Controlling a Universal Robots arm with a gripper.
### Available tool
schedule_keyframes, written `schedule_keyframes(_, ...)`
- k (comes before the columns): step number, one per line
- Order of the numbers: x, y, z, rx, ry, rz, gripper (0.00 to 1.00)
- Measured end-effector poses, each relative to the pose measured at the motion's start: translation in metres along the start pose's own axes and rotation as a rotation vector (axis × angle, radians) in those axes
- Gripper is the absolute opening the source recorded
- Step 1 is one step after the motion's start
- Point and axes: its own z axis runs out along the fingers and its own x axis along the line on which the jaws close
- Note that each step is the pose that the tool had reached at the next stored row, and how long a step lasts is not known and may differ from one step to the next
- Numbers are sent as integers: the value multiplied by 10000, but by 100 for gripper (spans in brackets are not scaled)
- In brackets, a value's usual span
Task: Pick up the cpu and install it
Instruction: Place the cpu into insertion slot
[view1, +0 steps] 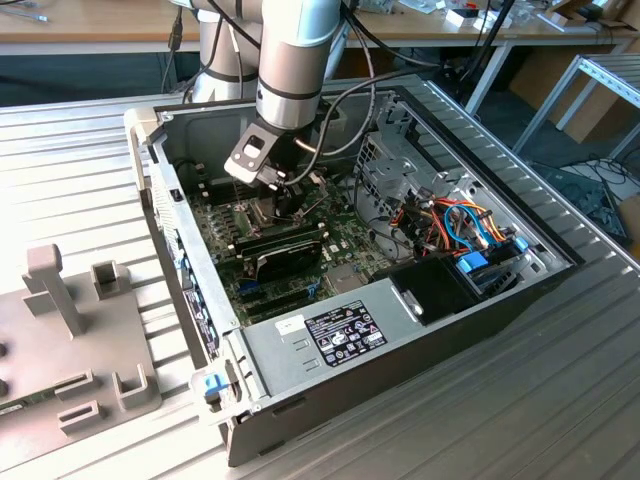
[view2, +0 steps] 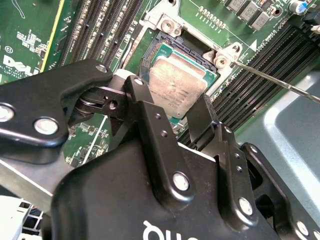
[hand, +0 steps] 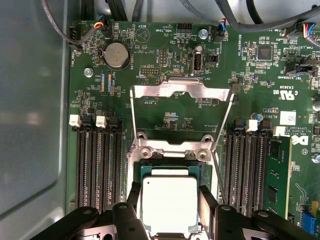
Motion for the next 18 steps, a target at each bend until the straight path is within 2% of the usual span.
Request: schedule_keyframes(18, -8, -1, 40, -1, 0, 0, 55)
